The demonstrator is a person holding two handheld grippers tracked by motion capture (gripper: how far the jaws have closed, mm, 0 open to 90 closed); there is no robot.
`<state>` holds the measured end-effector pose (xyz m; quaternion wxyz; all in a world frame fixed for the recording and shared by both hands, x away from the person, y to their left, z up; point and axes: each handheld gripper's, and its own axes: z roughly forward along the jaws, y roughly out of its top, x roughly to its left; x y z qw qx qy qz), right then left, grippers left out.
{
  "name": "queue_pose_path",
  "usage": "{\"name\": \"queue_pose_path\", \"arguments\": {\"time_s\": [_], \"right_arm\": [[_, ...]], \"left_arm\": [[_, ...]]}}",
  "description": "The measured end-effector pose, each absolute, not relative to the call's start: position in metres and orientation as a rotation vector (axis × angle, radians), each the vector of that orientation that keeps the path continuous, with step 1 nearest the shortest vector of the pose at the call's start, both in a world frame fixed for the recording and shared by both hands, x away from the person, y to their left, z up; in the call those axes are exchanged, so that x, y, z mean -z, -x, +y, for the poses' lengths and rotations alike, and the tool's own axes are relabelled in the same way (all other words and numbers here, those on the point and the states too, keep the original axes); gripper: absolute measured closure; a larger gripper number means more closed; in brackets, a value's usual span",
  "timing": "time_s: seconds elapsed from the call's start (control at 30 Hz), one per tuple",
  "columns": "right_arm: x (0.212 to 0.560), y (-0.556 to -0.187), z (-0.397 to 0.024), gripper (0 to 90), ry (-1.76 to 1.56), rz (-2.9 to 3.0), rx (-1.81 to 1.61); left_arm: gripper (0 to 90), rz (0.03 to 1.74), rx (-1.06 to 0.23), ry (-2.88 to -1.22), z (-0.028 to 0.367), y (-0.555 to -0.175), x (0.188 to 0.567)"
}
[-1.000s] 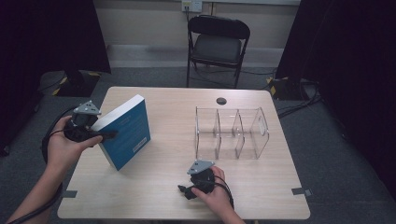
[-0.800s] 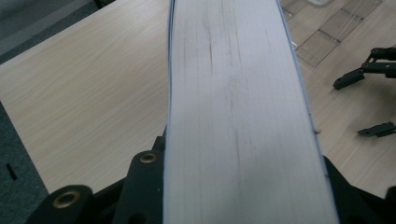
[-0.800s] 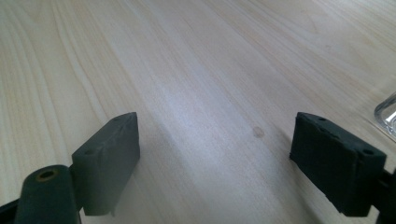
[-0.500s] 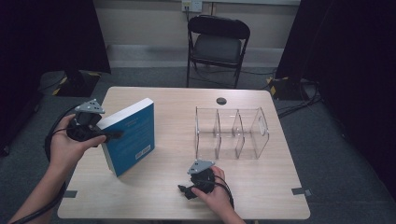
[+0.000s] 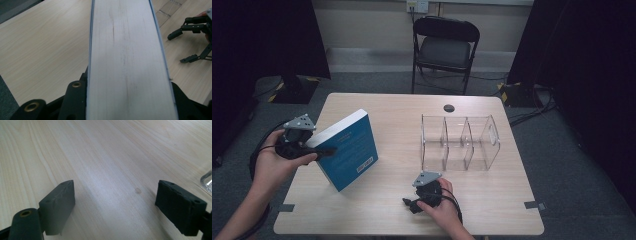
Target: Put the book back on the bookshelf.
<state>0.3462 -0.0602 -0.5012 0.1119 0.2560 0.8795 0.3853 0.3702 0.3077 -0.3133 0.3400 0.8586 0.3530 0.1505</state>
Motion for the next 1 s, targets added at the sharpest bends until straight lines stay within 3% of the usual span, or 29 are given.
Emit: {"name": "queue_pose_path", "arguments": {"time_s": [0.17,0.37,0.47,0.67,1.0], "right_arm": [[0.501,-0.346,-0.060,15.1,-0.753,2.582,-1.131],[0.501,-0.346,-0.060,15.0,-0.753,2.581,-1.130],[0.501,-0.346,-0.060,15.0,-0.751,2.581,-1.131],[0.501,-0.346,-0.060,15.1,-0.753,2.581,-1.130],[0.501,-0.346,-0.060,15.1,-0.753,2.580,-1.130]], "left_arm": [[40.6,0.926,-0.437,-2.251,0.308,-0.371,0.315],[36.6,0.944,-0.448,-2.279,0.307,-0.372,0.314],[34.7,0.989,-0.385,-2.283,0.305,-0.373,0.314],[44.7,1.005,-0.399,-2.351,0.300,-0.373,0.308],[47.8,1.036,-0.361,-2.380,0.295,-0.377,0.306]]}}
